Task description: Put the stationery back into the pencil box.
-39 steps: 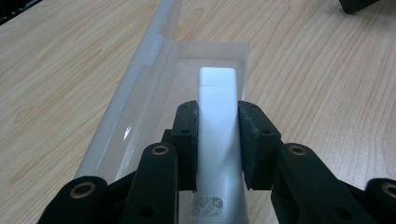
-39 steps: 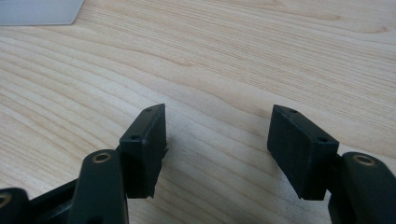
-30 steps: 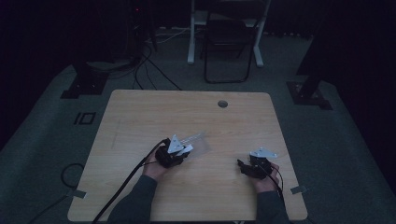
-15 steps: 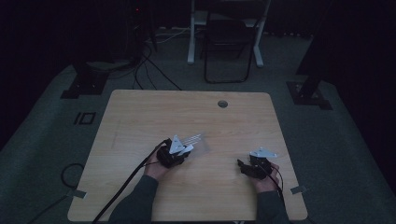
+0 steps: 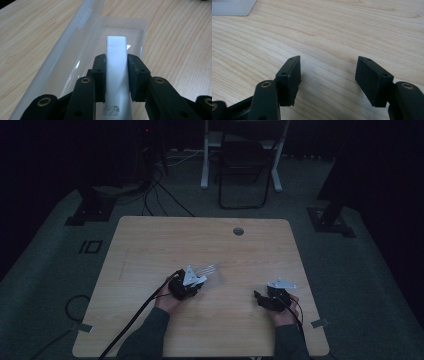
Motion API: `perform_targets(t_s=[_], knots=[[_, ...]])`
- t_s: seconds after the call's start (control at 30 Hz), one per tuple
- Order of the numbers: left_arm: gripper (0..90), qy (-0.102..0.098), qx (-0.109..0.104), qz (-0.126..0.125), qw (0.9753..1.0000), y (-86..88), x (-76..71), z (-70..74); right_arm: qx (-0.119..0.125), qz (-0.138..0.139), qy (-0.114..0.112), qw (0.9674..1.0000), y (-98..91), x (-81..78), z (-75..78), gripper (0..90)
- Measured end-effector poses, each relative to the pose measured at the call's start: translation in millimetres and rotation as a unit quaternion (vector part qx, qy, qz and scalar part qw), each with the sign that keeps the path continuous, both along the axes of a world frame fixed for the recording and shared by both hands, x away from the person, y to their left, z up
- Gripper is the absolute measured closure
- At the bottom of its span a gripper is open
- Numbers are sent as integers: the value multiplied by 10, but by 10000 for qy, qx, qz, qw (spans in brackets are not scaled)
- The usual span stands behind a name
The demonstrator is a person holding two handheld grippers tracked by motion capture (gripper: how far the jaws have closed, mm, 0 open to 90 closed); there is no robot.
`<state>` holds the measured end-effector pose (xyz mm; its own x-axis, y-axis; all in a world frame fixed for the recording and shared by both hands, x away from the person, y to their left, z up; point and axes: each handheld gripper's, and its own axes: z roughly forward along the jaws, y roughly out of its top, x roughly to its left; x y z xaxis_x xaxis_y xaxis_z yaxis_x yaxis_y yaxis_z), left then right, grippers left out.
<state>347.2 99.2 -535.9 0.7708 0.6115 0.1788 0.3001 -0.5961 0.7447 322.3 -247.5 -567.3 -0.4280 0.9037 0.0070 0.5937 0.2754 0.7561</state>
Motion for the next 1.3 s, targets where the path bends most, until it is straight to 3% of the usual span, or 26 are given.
perform_targets(t_s=[0.73,1.03,1.3], knots=[[701,-51,113,21,9999,-76,51,8,-16,24,-3,10000,6,5,0,369],[698,-82,254,82,9996,-70,75,-20,-15,24,-6,10000,6,5,0,368],[647,-106,226,54,9997,-65,58,3,-10,26,-9,10000,9,3,0,368]])
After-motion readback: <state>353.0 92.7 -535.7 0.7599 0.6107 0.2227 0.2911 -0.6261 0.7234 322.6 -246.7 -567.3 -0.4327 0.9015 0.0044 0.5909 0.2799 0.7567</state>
